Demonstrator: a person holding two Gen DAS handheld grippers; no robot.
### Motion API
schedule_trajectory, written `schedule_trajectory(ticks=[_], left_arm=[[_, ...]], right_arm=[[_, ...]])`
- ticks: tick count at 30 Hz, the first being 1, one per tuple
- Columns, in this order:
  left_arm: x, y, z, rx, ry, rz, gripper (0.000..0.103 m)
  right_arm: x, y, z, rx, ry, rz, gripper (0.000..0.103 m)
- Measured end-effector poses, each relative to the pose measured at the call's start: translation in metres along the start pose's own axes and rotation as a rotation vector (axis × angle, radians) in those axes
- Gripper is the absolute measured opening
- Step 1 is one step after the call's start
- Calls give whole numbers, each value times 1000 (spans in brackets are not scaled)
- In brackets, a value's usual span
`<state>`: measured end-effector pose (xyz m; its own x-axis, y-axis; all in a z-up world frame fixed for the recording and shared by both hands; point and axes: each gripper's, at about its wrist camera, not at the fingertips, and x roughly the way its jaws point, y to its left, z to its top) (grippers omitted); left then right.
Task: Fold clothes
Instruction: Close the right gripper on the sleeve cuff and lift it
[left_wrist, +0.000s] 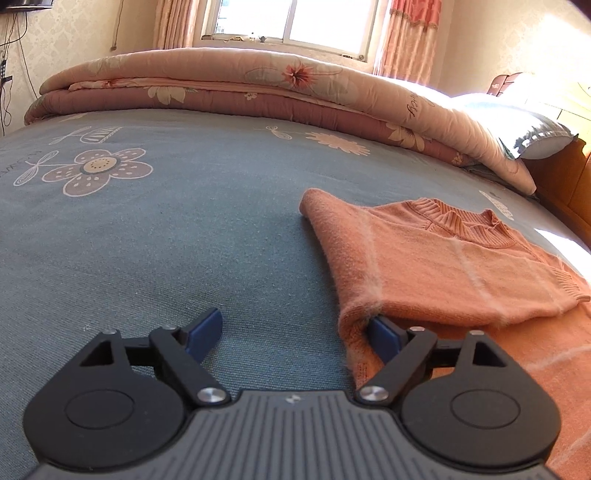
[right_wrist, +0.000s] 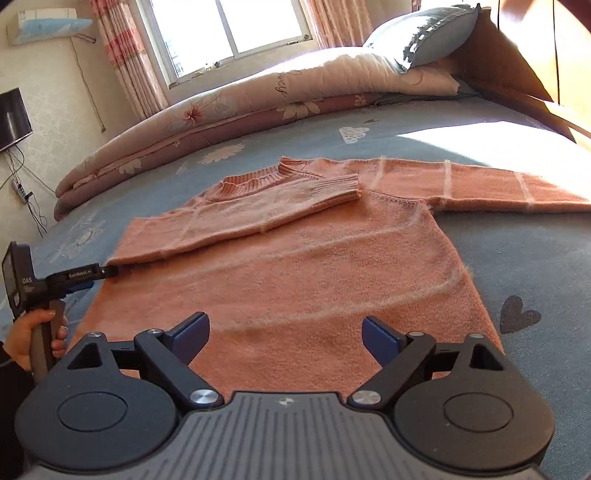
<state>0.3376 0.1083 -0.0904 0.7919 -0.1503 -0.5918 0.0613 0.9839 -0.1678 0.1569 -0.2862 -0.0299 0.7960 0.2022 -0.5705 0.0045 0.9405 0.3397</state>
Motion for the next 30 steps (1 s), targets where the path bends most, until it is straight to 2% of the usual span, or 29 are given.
schedule_trajectory(ticks=[4,6,7,9,11,17,19,20,21,25,30], left_arm=[[0,3,0,-22,-5,-20,85],[0,1,-1,-11,-7,-12,85],[1,0,-2,-6,-8,-8,85],[1,2,-2,-10,-9,-13,85],[0,3,-2,-16,-10,-18,85],[1,3,-1,-15,-11,-16,85],[1,3,-2,-16,-12,-16,85],[1,4,-2,-17,-12,-17,85],[1,4,-2,-17,-12,-18,85],[1,4,-2,-13,-11,-17,86],[-5,0,6,-10,39,-7,86]], right_arm=[[20,2,59,146,-20,133,87],[49,-8,76,237,-3,140,82],[65,-14,83,289,7,136,80],[103,-35,87,414,36,96,69],[123,-47,88,473,41,67,63],[159,-71,90,545,19,-6,60],[171,-78,90,569,12,-31,50],[177,-82,90,580,8,-43,26],[183,-86,91,592,5,-55,12],[177,-68,97,514,13,-63,11],[162,-36,107,384,29,-61,24]])
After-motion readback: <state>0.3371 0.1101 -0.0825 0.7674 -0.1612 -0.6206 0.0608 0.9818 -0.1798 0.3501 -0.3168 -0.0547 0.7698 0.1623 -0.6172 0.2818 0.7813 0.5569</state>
